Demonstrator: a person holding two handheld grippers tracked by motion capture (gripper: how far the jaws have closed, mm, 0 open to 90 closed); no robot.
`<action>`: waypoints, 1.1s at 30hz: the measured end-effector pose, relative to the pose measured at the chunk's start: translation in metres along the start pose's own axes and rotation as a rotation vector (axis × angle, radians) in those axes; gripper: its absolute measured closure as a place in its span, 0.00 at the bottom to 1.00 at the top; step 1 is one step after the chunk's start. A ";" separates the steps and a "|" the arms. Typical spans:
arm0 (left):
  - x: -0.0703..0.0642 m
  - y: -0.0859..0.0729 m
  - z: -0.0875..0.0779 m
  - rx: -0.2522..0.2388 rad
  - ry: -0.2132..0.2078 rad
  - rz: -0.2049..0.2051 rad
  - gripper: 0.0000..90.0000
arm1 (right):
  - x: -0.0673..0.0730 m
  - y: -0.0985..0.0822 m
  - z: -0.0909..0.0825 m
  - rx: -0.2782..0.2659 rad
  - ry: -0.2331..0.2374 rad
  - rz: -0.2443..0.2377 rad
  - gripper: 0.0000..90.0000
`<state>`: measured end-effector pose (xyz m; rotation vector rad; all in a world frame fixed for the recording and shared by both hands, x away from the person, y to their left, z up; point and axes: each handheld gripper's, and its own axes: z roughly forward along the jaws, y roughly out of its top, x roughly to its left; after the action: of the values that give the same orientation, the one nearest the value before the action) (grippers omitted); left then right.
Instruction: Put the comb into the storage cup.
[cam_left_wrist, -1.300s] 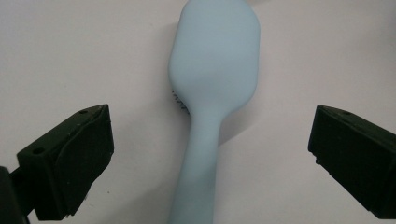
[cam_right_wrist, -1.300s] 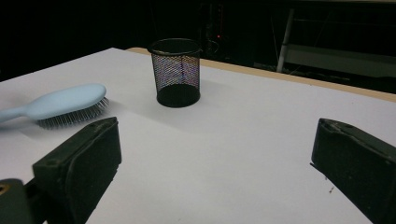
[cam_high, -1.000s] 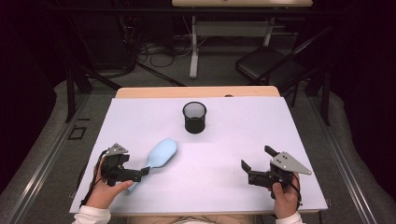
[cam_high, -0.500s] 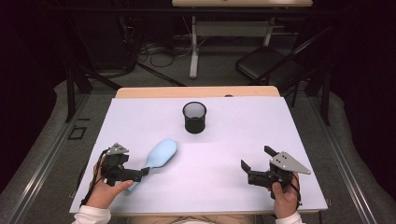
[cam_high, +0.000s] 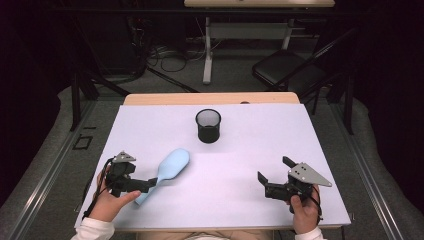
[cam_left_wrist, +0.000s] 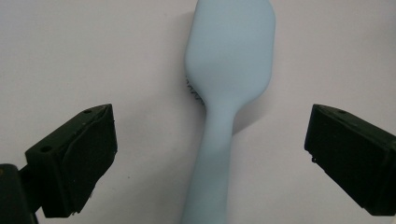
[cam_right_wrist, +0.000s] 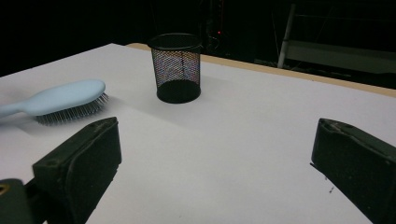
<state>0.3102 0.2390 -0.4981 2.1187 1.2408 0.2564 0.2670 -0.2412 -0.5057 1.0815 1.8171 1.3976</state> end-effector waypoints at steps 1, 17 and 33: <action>0.000 0.000 0.000 0.010 0.004 0.008 0.03 | 0.000 0.000 0.000 0.000 0.000 0.000 0.01; -0.005 0.016 0.009 0.137 0.057 0.076 0.00 | 0.001 -0.001 0.001 0.005 0.004 -0.006 0.01; -0.005 0.025 0.025 0.236 0.051 0.111 0.00 | 0.001 -0.001 0.001 0.007 0.004 -0.007 0.01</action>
<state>0.3363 0.2154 -0.5005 2.4011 1.2348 0.2222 0.2673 -0.2401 -0.5071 1.0750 1.8288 1.3911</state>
